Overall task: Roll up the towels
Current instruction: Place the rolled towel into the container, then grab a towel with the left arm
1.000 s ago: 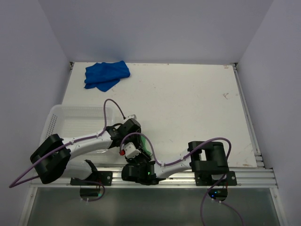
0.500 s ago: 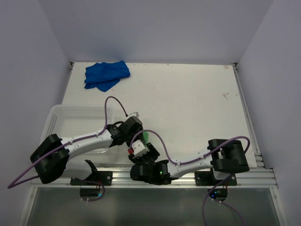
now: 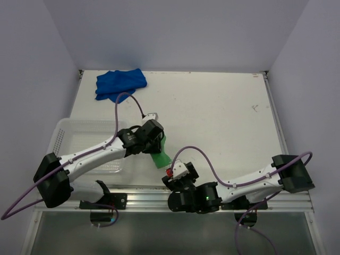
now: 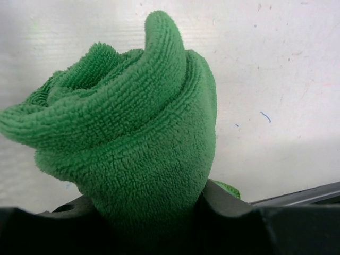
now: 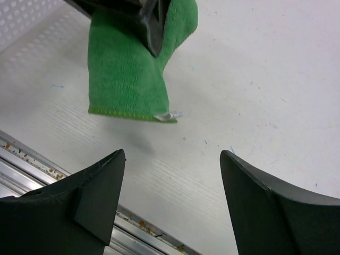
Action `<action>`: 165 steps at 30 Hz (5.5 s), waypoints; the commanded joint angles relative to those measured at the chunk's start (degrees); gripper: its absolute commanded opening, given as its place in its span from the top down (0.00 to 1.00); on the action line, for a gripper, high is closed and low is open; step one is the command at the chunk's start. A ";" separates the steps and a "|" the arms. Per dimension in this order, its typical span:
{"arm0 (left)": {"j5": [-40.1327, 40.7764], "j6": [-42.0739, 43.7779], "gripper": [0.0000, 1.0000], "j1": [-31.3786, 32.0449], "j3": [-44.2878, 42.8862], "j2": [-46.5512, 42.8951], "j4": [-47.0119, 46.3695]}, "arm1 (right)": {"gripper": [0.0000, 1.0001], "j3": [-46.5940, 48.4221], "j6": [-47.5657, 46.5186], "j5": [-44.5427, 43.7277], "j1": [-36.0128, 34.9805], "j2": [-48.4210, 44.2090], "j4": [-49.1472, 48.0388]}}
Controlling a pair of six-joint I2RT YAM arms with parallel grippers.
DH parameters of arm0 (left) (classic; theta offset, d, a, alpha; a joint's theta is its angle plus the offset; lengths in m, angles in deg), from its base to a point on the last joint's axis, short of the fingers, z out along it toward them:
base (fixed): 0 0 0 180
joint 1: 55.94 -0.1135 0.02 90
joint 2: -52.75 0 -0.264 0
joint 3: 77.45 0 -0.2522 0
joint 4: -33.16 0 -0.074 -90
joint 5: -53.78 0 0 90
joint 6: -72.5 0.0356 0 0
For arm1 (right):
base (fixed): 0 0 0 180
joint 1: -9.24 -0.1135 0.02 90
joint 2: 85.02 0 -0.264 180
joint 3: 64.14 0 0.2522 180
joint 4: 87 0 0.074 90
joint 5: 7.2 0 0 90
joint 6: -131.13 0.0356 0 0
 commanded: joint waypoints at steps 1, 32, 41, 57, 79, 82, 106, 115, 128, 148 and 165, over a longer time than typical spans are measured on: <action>7.71 3.06 0.70 -0.08 -7.02 -3.87 7.10 | 0.24 -1.25 6.60 -3.71 -0.75 -4.42 5.78; 10.73 7.71 0.75 -43.92 -0.09 -17.33 6.78 | 0.21 -8.64 7.93 0.06 0.48 -20.78 10.79; -6.86 9.12 0.76 -59.84 6.41 -9.25 -5.62 | 0.21 -7.94 8.89 0.59 0.39 -19.73 12.55; -15.74 7.19 0.67 -63.97 13.79 0.60 -17.75 | 0.20 -7.23 10.30 0.68 1.62 -17.44 13.35; -18.82 8.86 0.33 -66.17 15.73 -1.49 -18.73 | 0.20 -7.24 9.86 1.12 2.59 -16.39 12.91; -19.35 8.68 0.32 -66.17 15.29 -3.34 -18.55 | 0.20 -7.41 9.86 1.12 2.59 -16.39 12.64; -21.10 11.94 0.09 -66.17 16.70 -5.02 -18.28 | 0.20 -8.03 11.71 1.38 2.59 -16.65 13.87; -21.20 12.73 0.02 -66.26 13.71 -6.69 -14.86 | 0.20 -8.47 12.41 1.38 2.67 -17.09 13.87; -22.51 13.34 0.00 -66.17 10.72 -10.82 -9.76 | 0.20 -9.26 13.20 2.26 3.02 -17.35 12.29; -22.25 14.48 0.00 -66.08 -1.21 -14.95 -6.33 | 0.21 -10.22 13.46 5.68 6.09 -20.95 10.89; -12.67 25.73 0.01 -51.76 -52.08 28.84 2.68 | 0.21 -10.14 7.58 20.80 23.14 -21.66 2.28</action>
